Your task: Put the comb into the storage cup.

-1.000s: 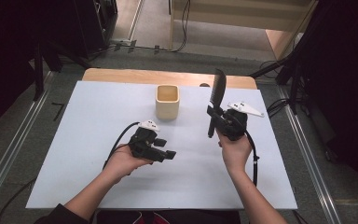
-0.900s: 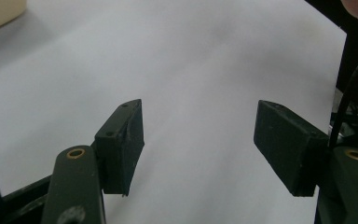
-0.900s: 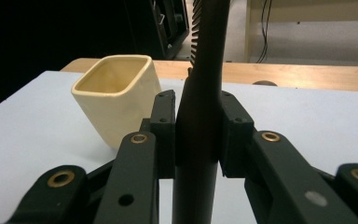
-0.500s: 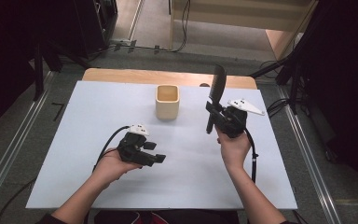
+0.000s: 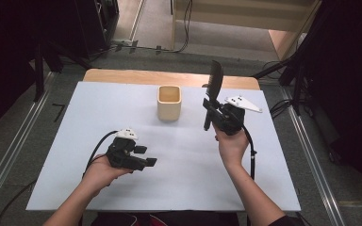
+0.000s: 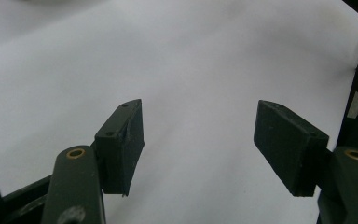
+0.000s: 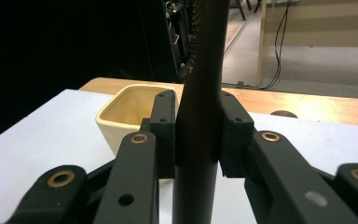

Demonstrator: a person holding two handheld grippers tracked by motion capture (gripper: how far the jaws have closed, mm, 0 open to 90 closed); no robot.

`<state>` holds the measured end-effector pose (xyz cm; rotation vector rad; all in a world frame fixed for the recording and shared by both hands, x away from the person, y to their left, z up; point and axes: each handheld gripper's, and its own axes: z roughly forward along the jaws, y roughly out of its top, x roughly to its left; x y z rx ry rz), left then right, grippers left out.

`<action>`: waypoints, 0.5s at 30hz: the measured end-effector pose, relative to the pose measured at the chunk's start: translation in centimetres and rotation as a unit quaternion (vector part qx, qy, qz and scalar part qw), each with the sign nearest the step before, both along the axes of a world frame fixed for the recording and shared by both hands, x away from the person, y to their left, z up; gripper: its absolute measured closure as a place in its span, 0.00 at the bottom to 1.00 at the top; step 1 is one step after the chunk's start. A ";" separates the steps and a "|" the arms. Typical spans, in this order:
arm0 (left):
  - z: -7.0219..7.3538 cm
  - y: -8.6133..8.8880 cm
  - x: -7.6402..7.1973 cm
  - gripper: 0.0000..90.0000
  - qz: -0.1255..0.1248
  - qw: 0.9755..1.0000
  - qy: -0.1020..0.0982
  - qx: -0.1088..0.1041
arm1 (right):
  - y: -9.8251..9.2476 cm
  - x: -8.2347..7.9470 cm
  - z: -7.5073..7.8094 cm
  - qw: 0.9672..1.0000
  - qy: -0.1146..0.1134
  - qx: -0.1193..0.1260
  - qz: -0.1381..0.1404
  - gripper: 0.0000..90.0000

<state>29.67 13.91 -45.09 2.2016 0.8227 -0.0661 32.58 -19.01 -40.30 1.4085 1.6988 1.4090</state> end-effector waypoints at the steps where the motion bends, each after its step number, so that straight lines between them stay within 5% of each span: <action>1: 0.0 0.2 -0.1 0.38 0.002 1.000 0.000 -0.001 | 0.1 0.0 0.0 1.000 -0.002 -0.001 0.001 0.77; 15: -0.1 1.8 -0.6 0.38 0.012 1.000 0.004 0.005 | 0.8 0.6 0.1 1.000 -0.007 0.004 0.010 0.77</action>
